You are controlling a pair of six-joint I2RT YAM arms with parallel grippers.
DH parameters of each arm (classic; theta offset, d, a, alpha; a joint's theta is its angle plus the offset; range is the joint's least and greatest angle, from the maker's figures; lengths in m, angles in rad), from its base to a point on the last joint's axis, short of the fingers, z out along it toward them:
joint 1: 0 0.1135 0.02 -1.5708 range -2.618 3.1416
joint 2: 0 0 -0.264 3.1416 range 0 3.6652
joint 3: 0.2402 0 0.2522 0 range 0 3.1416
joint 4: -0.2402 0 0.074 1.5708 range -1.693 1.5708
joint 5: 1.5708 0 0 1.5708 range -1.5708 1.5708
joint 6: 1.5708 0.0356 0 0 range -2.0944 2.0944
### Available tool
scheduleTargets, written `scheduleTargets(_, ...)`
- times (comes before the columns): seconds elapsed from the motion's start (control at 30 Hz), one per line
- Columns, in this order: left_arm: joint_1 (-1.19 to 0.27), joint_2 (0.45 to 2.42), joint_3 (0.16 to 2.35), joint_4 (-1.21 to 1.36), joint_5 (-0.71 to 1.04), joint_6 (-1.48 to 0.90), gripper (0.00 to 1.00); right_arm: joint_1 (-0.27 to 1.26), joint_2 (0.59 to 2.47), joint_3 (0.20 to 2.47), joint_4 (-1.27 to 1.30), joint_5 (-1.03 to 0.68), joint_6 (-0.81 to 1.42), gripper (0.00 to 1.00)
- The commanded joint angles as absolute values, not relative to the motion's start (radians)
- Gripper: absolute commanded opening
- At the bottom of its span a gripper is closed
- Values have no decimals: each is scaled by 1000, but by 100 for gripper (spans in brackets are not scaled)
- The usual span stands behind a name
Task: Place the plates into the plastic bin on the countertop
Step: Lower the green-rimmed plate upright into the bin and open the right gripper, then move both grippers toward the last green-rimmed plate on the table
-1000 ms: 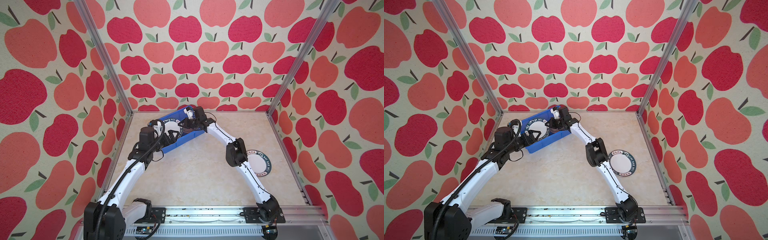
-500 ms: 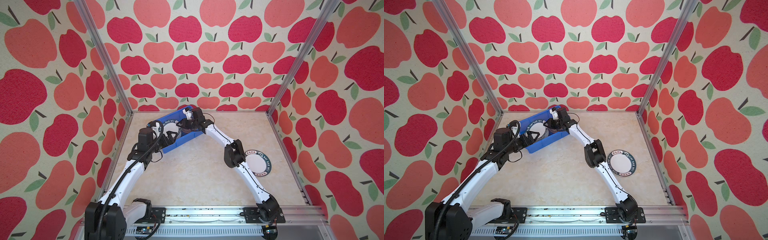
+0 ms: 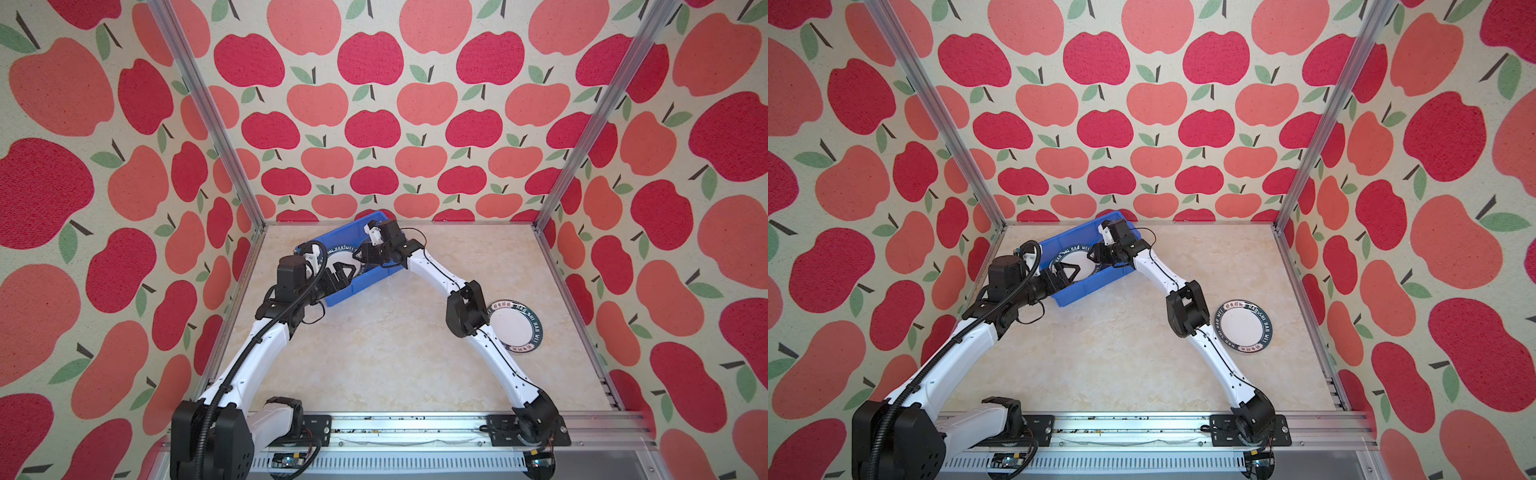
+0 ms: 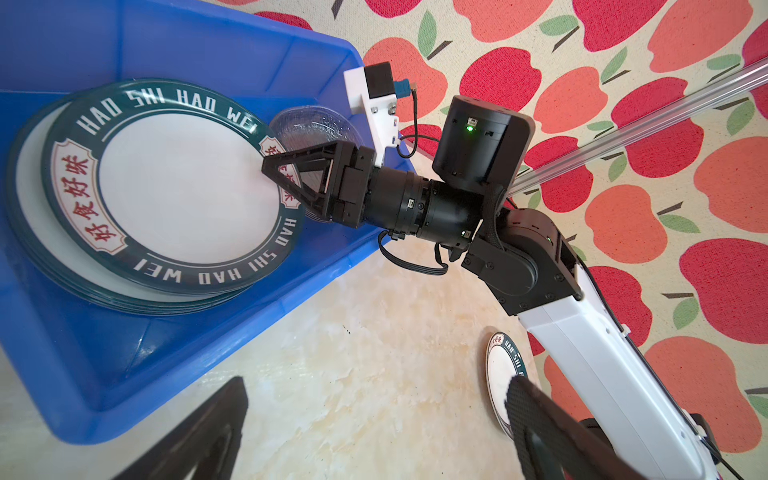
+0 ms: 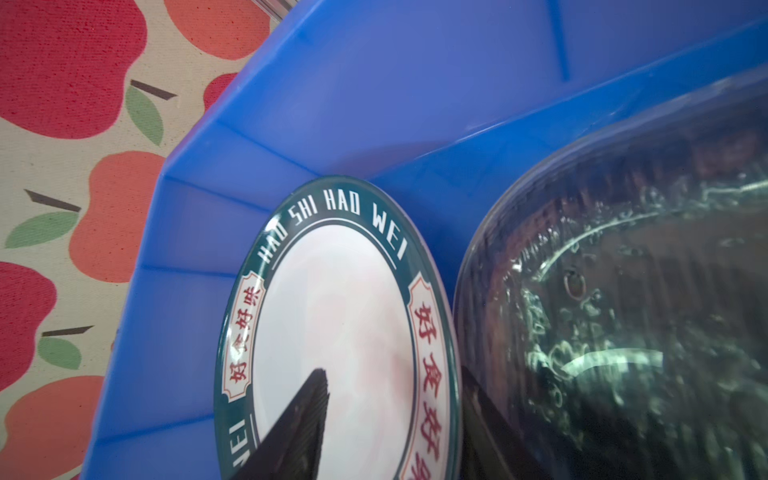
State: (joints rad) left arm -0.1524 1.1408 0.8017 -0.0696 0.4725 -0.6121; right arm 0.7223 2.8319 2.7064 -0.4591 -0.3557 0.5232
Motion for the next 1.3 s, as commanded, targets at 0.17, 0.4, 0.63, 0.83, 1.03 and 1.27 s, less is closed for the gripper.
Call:
scheduleTargets(0.17,-148,1170,804,-42,503,-604,99,765,2744,2751,-558,-233,387,57)
scheduleTargets(0.4,-153,1194,819,-38,514,-603,99,772,2725,2752,-591,-203,358,63)
scheduleTargets(0.63,-182,1180,824,-62,452,-579,99,757,2656,2707,-590,-189,366,62)
scheduleTargets(0.83,-250,1201,834,-49,451,-556,99,730,2424,2463,-529,-93,333,62)
scheduleTargets(1.03,-396,1324,893,-24,486,-538,99,605,1997,1868,-296,52,391,63)
scheduleTargets(1.27,-594,1544,1011,65,524,-551,95,434,1579,1318,-156,21,503,63)
